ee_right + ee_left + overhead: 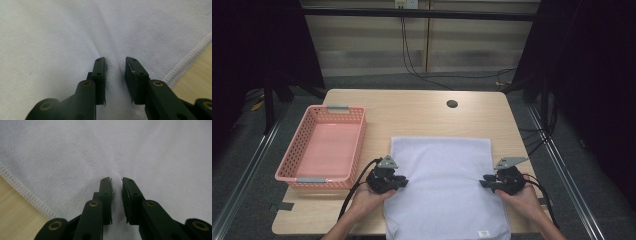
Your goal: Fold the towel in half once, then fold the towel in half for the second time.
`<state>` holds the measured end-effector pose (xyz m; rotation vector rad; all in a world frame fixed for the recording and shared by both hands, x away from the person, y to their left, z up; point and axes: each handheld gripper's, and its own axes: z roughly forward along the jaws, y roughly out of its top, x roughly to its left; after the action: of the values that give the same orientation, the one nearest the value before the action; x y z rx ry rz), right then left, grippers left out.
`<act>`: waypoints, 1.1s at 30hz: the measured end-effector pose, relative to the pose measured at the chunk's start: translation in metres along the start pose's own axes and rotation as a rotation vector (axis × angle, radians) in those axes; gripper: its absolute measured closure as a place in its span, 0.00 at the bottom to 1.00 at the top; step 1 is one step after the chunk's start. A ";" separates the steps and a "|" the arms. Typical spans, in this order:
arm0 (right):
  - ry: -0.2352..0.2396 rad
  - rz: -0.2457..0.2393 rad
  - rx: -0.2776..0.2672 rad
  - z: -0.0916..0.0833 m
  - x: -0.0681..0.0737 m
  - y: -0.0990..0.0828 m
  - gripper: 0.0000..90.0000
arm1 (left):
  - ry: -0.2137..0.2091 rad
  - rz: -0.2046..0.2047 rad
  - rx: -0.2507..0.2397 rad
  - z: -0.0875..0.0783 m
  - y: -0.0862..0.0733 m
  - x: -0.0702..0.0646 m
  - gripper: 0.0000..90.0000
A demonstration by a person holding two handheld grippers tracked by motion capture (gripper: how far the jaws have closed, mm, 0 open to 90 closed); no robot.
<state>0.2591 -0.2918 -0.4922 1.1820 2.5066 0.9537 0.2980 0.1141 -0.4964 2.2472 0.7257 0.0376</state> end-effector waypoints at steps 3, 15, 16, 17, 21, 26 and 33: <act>0.016 0.001 0.004 -0.008 0.003 -0.009 0.79 | -0.017 0.009 -0.001 -0.002 -0.005 -0.011 0.87; 0.073 0.004 0.039 -0.031 0.020 -0.033 0.76 | -0.082 0.051 0.055 -0.016 -0.021 -0.047 0.74; 0.073 0.004 0.043 -0.033 0.022 -0.035 0.76 | -0.095 0.044 0.053 -0.017 -0.020 -0.046 0.72; 0.083 0.009 0.044 -0.034 0.023 -0.036 0.74 | -0.100 0.039 0.054 -0.017 -0.019 -0.043 0.70; 0.095 0.044 0.019 -0.035 0.018 -0.035 0.62 | -0.055 0.016 0.008 -0.021 -0.009 -0.025 0.64; 0.033 0.048 -0.069 -0.040 0.000 -0.021 0.62 | 0.014 -0.019 -0.042 -0.022 0.010 -0.011 0.60; -0.018 0.074 -0.145 -0.038 -0.033 0.009 0.57 | 0.039 -0.055 -0.096 -0.016 0.038 0.018 0.58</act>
<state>0.2697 -0.3302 -0.4603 1.2388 2.3492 1.1172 0.3282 0.1129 -0.4628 2.1393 0.7899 0.0883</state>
